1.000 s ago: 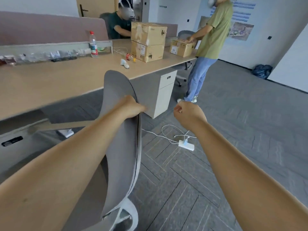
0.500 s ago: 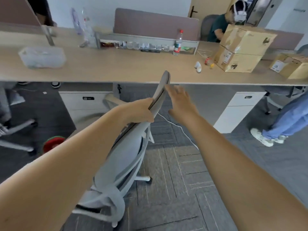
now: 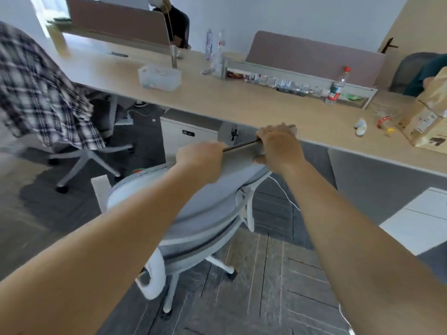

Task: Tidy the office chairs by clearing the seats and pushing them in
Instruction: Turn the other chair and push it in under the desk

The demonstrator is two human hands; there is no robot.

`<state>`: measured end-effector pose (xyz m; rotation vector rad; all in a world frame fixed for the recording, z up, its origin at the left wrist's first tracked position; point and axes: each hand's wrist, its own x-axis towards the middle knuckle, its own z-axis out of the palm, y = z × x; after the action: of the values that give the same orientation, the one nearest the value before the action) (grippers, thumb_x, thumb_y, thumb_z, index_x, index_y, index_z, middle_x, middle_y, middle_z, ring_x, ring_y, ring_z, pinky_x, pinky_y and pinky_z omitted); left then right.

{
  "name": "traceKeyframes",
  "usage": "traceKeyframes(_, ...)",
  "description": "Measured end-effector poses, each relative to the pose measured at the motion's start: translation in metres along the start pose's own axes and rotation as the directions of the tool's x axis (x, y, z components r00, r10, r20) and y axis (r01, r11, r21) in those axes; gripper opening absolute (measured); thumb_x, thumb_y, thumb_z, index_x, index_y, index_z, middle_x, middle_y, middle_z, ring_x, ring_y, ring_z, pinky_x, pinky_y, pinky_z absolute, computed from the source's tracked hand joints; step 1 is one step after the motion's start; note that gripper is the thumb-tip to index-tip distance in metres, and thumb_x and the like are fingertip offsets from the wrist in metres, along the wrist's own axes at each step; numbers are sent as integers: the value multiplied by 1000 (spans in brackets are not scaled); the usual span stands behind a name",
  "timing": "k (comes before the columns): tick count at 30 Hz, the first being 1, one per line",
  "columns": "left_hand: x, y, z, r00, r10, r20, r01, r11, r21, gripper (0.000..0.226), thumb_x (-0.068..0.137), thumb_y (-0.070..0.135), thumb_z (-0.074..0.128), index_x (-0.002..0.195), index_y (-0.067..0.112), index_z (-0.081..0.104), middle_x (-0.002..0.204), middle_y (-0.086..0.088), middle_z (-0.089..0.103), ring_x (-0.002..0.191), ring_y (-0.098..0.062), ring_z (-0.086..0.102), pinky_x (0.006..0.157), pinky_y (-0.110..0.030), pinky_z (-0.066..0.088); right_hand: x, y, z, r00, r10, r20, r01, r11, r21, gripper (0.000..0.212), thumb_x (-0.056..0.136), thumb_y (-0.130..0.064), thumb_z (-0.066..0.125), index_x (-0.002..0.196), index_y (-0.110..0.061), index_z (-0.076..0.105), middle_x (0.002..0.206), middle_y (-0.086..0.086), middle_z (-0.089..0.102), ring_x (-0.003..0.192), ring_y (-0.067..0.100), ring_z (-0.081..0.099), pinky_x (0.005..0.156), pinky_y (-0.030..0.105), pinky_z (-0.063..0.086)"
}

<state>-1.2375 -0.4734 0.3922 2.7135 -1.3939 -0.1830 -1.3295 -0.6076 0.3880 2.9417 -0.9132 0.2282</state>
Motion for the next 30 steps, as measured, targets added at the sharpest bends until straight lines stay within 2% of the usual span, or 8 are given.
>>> traceKeyframes(3, -16, 16, 17, 945, -238, -225, 244, 970, 0, 36, 83, 26, 64, 113, 9, 53, 112, -10, 62, 108, -32, 55, 86, -38, 38, -1, 13, -1, 991, -137, -1, 137, 990, 41, 44, 82, -25, 68, 117, -3, 52, 125, 14, 55, 121, 31, 38, 98, 39, 37)
traceKeyframes(7, -30, 23, 25, 885, -369, -285, 364, 929, -70, 47, 76, 41, 70, 106, 8, 55, 113, -10, 61, 111, -31, 49, 97, -42, 32, -7, 25, 3, 972, -235, -3, 234, 969, 81, 49, 80, -31, 70, 114, -2, 52, 121, 14, 55, 120, 28, 39, 95, 39, 39)
traceKeyframes(12, -37, 30, 31, 856, -340, -390, 312, 940, -135, 50, 71, 43, 74, 100, 5, 59, 107, -10, 64, 108, -29, 50, 96, -40, 26, -15, 40, 4, 964, -263, -42, 266, 951, 156, 51, 74, -34, 75, 106, 1, 56, 113, 16, 58, 115, 28, 42, 93, 37, 38)
traceKeyframes(16, -46, 40, 36, 858, -289, -424, 256, 957, -136, 47, 70, 39, 75, 95, 3, 58, 100, -12, 64, 102, -29, 50, 88, -33, 16, -33, 54, 4, 964, -262, -38, 265, 947, 183, 54, 70, -35, 78, 103, 2, 57, 109, 17, 60, 111, 29, 43, 91, 37, 36)
traceKeyframes(18, -52, 43, 37, 869, -255, -425, 217, 967, -136, 48, 70, 38, 76, 97, 3, 59, 100, -12, 64, 102, -29, 50, 92, -36, 19, -47, 59, 3, 969, -244, -51, 249, 947, 203, 56, 69, -35, 79, 105, 3, 57, 109, 18, 60, 111, 30, 42, 93, 37, 36)
traceKeyframes(21, -61, 50, 38, 896, -195, -400, 157, 979, -127, 48, 70, 38, 76, 99, 3, 58, 102, -12, 64, 103, -30, 50, 97, -39, 26, -72, 64, 0, 980, -189, -60, 198, 954, 224, 55, 69, -33, 79, 104, 2, 58, 107, 18, 59, 110, 30, 42, 90, 37, 36)
traceKeyframes(26, -77, 65, 42, 921, -72, -382, 29, 993, -117, 46, 71, 37, 75, 97, 3, 58, 104, -12, 63, 104, -30, 49, 96, -39, 25, -119, 74, -7, 996, -70, -62, 83, 970, 228, 52, 71, -32, 78, 105, 1, 58, 106, 18, 59, 109, 29, 42, 79, 30, 31)
traceKeyframes(30, -85, 78, 43, 929, 35, -369, -76, 992, -97, 47, 71, 37, 75, 97, 2, 57, 104, -14, 63, 105, -31, 49, 94, -38, 24, -155, 81, -15, 997, 37, -73, -19, 974, 226, 49, 70, -32, 79, 102, 0, 59, 100, 16, 59, 107, 29, 43, 82, 31, 34)
